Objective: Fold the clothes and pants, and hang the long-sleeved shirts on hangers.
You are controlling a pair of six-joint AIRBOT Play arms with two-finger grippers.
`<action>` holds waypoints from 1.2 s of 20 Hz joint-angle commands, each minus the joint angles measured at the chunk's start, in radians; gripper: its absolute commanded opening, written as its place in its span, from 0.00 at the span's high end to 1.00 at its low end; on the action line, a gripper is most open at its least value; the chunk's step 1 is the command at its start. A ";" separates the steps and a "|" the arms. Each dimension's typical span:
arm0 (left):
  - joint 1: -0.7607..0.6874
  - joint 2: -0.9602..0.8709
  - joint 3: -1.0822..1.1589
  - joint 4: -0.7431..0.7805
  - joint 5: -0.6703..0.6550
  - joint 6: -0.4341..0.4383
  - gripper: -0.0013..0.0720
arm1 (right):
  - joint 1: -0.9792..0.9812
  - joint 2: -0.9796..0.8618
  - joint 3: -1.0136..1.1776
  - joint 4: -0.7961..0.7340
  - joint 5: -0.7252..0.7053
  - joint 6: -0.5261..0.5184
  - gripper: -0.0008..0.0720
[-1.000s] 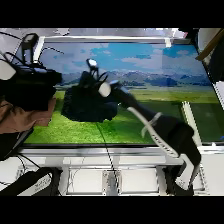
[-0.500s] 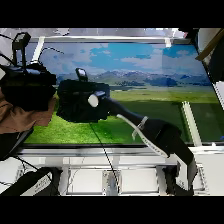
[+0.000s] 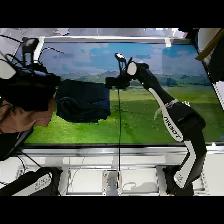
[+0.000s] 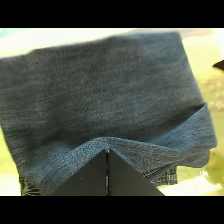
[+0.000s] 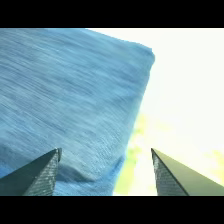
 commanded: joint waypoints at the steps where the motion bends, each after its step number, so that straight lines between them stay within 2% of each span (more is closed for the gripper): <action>1: -0.010 -0.087 0.000 -0.033 -0.016 -0.019 0.95 | -0.092 -0.029 -0.010 0.209 0.044 -0.074 0.13; 2: -0.016 -0.095 0.000 -0.044 -0.014 -0.019 0.95 | -0.109 -0.057 -0.010 0.285 0.055 -0.096 0.13; 3: -0.017 -0.097 0.000 -0.043 -0.013 -0.019 0.95 | -0.123 -0.091 -0.010 0.364 0.072 -0.111 0.04; 4: -0.020 -0.096 0.000 -0.042 -0.014 -0.019 0.95 | -0.133 -0.126 -0.010 0.431 0.091 -0.125 0.02; 8: -0.020 -0.116 -0.006 -0.042 -0.013 -0.018 0.95 | -0.117 -0.250 -0.010 0.563 0.134 -0.153 0.02; 11: -0.020 -0.164 -0.032 0.004 -0.023 -0.019 0.95 | -0.072 -0.298 -0.009 0.688 0.126 -0.228 0.02; 16: -0.020 -0.181 -0.074 0.062 -0.086 -0.019 0.95 | -0.004 -0.304 -0.009 0.698 0.090 -0.256 0.06; 17: -0.020 -0.179 -0.074 0.063 -0.085 -0.019 0.95 | 0.004 -0.304 -0.009 0.695 0.061 -0.256 0.12; 18: -0.020 -0.176 -0.074 0.063 -0.086 -0.019 0.95 | 0.010 -0.304 -0.009 0.696 0.027 -0.255 0.43; 19: -0.020 -0.172 -0.074 0.063 -0.086 -0.019 0.95 | 0.010 -0.304 -0.009 0.696 -0.002 -0.255 0.83; 20: -0.020 -0.164 -0.074 0.063 -0.086 -0.019 0.95 | 0.004 -0.304 -0.005 0.695 -0.021 -0.255 0.94; 22: -0.018 -0.139 -0.074 0.064 -0.086 -0.019 0.95 | -0.034 -0.303 0.034 0.672 0.006 -0.255 0.96; 24: -0.018 -0.087 -0.073 0.063 -0.084 -0.019 0.95 | -0.111 -0.283 0.088 0.600 0.101 -0.254 0.96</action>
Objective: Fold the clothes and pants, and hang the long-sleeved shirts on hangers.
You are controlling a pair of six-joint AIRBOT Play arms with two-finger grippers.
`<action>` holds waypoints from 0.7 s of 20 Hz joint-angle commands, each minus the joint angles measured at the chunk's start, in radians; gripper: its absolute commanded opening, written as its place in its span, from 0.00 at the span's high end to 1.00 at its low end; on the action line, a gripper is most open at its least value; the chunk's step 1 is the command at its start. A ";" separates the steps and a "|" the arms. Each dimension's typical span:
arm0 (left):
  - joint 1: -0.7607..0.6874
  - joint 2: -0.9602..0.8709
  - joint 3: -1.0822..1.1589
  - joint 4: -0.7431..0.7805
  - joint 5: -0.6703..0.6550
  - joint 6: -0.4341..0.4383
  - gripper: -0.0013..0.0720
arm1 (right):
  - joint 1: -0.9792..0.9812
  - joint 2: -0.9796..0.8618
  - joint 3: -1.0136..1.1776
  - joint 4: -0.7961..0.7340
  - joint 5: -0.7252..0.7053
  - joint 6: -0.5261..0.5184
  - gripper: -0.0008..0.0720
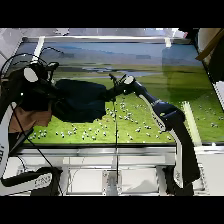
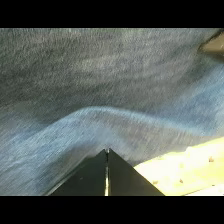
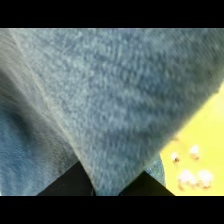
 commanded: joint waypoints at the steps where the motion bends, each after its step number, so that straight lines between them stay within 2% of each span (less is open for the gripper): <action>1: 0.001 0.079 -0.001 0.005 0.008 0.000 0.95 | -0.113 0.035 0.078 -0.127 0.123 0.002 0.96; 6: 0.001 0.309 -0.001 0.004 0.063 0.000 0.95 | -0.389 0.221 0.092 -0.455 0.346 0.064 0.96; 9: 0.001 0.428 -0.001 0.004 0.063 -0.001 0.95 | -0.568 0.330 0.092 -0.620 0.422 0.064 0.96; 14: 0.001 0.546 -0.001 0.004 0.063 -0.087 0.95 | -0.929 0.467 0.066 -0.737 0.485 0.054 0.96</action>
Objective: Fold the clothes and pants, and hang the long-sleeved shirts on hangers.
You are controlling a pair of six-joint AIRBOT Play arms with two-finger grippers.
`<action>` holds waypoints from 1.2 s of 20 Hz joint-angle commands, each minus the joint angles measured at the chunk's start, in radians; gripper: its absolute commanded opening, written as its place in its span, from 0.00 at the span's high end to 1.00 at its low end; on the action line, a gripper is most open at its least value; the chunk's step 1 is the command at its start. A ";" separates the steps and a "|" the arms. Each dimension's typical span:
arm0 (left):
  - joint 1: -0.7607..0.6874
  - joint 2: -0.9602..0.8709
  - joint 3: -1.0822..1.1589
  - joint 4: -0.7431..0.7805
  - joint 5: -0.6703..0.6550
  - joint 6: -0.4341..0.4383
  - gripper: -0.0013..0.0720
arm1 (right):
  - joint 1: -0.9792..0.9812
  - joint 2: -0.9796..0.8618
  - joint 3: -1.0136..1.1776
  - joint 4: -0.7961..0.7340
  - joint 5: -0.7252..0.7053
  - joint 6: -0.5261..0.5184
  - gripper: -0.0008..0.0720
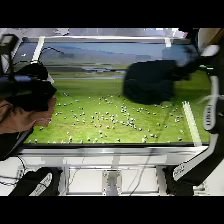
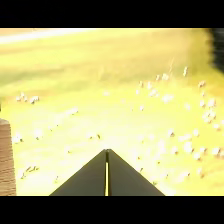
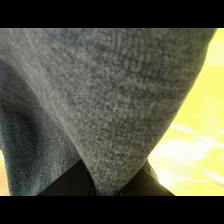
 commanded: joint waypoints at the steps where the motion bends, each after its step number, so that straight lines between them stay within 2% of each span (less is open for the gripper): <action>1: 0.001 0.073 -0.001 0.000 0.004 -0.063 0.95 | -0.269 0.099 -0.035 -0.117 0.054 -0.006 0.96; 4: 0.001 0.069 -0.001 0.000 0.004 -0.088 0.95 | -0.491 0.166 -0.135 -0.135 0.039 -0.027 0.96; 8: -0.001 0.058 -0.001 0.000 0.004 -0.106 0.95 | -0.726 0.281 -0.399 -0.135 -0.096 -0.059 0.96; 16: -0.001 0.058 -0.001 0.000 0.004 -0.106 0.95 | -0.957 0.465 -0.936 -0.170 -0.289 -0.111 0.95; 17: -0.001 0.058 -0.001 0.001 0.004 -0.106 0.95 | -0.972 0.475 -0.958 -0.169 -0.274 -0.110 0.90; 19: -0.001 0.058 -0.001 0.000 0.004 -0.106 0.95 | -0.991 0.491 -0.952 -0.163 -0.177 -0.107 0.50; 20: -0.001 0.058 -0.001 0.000 0.004 -0.106 0.95 | -0.991 0.509 -0.937 -0.151 -0.128 -0.099 0.44; 22: -0.001 0.058 -0.001 0.000 0.004 -0.106 0.95 | -0.991 0.571 -0.889 -0.071 -0.071 -0.071 0.44; 24: -0.001 0.058 -0.001 0.000 0.004 -0.106 0.95 | -0.988 0.658 -0.827 0.094 -0.084 -0.041 0.46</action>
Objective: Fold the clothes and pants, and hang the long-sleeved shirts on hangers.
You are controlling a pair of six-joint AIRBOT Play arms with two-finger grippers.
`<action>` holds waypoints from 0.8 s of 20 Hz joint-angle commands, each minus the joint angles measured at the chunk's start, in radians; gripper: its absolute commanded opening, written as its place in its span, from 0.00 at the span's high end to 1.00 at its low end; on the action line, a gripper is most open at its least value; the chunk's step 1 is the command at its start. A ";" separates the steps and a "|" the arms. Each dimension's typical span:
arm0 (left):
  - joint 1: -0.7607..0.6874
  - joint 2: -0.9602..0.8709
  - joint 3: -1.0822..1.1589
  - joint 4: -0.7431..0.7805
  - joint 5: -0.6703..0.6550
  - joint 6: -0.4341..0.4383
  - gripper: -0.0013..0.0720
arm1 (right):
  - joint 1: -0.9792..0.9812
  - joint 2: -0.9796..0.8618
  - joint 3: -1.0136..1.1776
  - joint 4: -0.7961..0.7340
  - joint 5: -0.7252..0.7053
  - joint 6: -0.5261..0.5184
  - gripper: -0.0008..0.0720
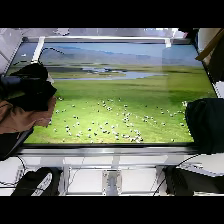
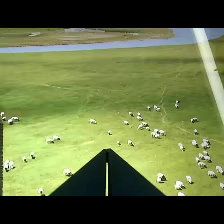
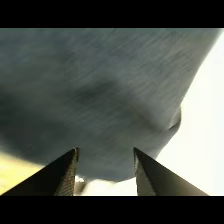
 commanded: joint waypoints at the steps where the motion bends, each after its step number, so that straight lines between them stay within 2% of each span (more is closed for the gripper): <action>1: 0.000 0.000 0.000 0.000 0.000 0.000 0.95 | 0.003 0.136 0.066 0.276 0.000 0.039 0.48; 3: 0.000 0.000 0.000 0.000 0.000 0.000 0.95 | 0.066 0.233 0.075 0.475 -0.081 0.015 0.94; 6: 0.000 0.000 0.000 -0.006 0.000 0.000 0.95 | 0.286 0.331 0.075 0.606 -0.060 -0.137 0.96; 10: 0.000 0.000 0.000 -0.018 -0.025 0.000 0.95 | 0.690 0.375 0.075 0.605 0.039 -0.290 0.96; 13: 0.000 0.000 0.000 -0.019 -0.129 0.000 0.95 | 0.938 0.373 0.075 0.454 0.035 -0.294 0.96; 16: 0.000 0.000 0.000 -0.019 -0.182 0.000 0.95 | 1.062 0.373 0.075 0.283 0.039 -0.290 0.96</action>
